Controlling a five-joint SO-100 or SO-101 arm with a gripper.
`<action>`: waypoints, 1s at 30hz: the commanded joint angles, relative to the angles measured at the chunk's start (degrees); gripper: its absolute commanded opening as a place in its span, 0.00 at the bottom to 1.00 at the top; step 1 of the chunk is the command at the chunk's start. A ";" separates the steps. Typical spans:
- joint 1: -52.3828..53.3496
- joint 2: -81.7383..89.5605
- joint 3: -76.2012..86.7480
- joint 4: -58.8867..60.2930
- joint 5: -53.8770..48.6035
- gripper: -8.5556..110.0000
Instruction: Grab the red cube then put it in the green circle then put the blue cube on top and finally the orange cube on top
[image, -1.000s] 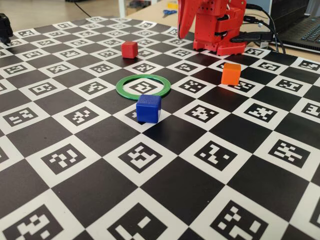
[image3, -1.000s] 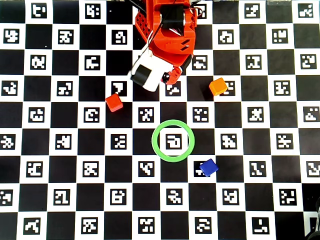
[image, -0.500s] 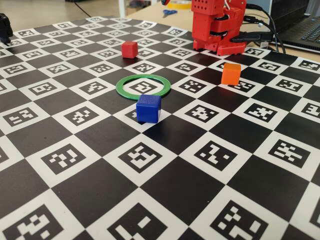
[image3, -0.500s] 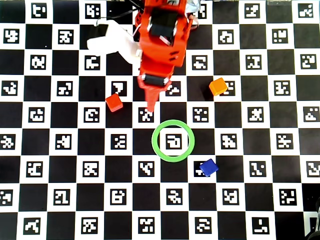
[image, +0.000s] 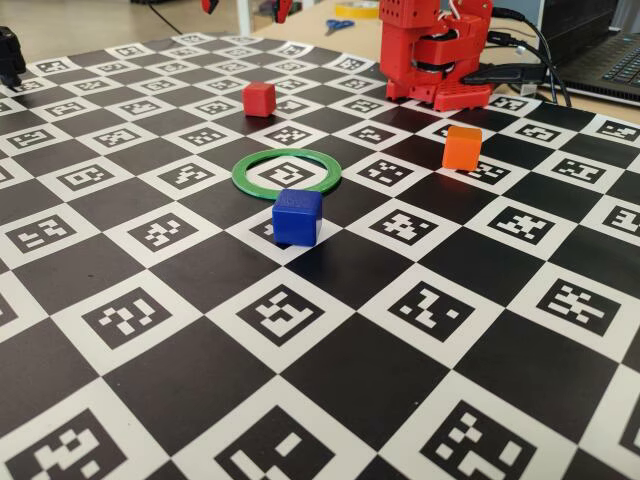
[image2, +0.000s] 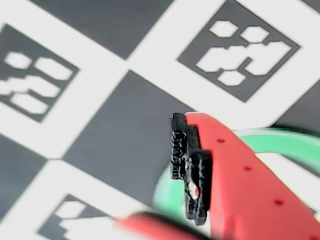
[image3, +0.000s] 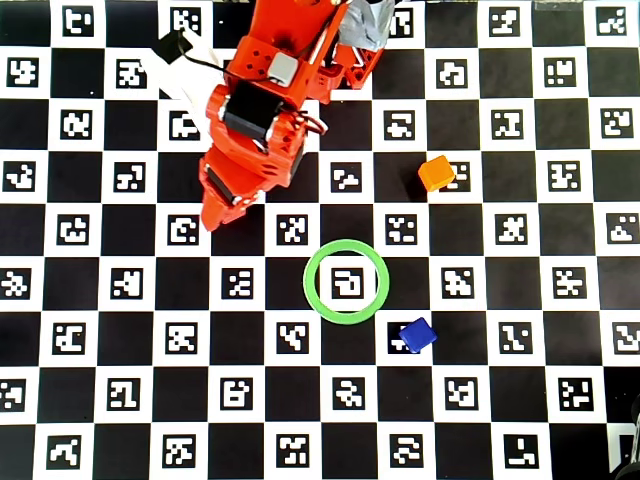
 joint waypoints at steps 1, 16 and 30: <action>1.85 -0.18 2.02 -4.57 0.44 0.40; 5.19 -2.81 16.35 -18.19 0.53 0.40; 4.13 -8.35 18.37 -23.20 0.18 0.38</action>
